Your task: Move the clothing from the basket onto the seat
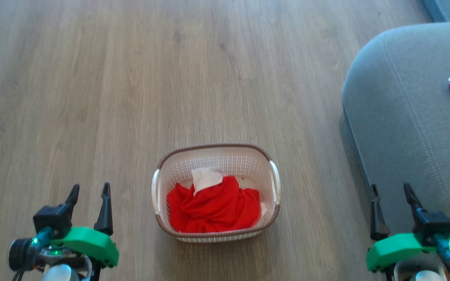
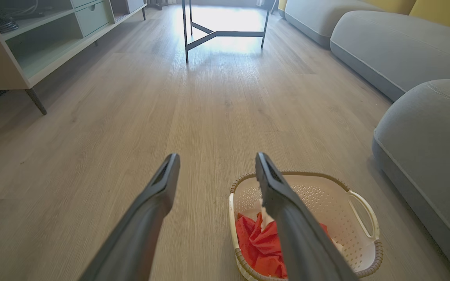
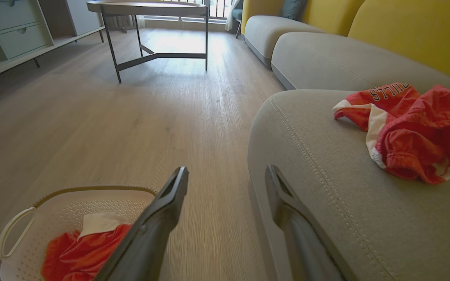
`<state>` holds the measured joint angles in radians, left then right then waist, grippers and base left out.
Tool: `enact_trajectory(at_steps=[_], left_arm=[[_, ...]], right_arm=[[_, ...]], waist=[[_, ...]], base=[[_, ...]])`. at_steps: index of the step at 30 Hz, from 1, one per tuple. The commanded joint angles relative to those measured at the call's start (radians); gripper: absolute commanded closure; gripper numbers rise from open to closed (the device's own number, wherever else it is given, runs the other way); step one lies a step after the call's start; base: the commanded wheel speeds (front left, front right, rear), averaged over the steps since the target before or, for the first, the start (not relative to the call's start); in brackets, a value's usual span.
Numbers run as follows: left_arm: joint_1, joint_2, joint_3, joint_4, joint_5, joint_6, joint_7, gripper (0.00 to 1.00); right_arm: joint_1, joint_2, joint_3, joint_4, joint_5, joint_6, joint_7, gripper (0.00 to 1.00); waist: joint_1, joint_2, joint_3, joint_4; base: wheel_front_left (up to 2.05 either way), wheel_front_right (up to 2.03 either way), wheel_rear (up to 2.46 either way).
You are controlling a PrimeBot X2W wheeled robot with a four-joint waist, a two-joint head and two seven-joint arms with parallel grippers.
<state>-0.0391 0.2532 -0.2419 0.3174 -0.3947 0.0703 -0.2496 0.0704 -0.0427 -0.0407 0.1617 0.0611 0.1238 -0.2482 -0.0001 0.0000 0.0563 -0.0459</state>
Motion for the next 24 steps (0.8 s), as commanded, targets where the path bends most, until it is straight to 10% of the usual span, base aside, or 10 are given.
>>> enact_trajectory(at_steps=[1,24], left_arm=[[-0.052,0.011,0.049,-0.036,0.014,-0.004,-0.012,0.00],[-0.408,0.016,-0.010,-0.055,0.088,-0.047,0.016,0.00]], right_arm=[[-0.032,-0.008,0.016,-0.040,-0.003,0.007,-0.013,0.00],[-0.295,-0.008,-0.004,-0.160,0.035,0.007,-0.014,0.00]], waist=[[0.0001,0.0000,0.024,-0.003],[0.0001,0.0000,0.539,-0.057]], base=[[0.00,0.00,0.00],[0.00,0.00,0.00]])
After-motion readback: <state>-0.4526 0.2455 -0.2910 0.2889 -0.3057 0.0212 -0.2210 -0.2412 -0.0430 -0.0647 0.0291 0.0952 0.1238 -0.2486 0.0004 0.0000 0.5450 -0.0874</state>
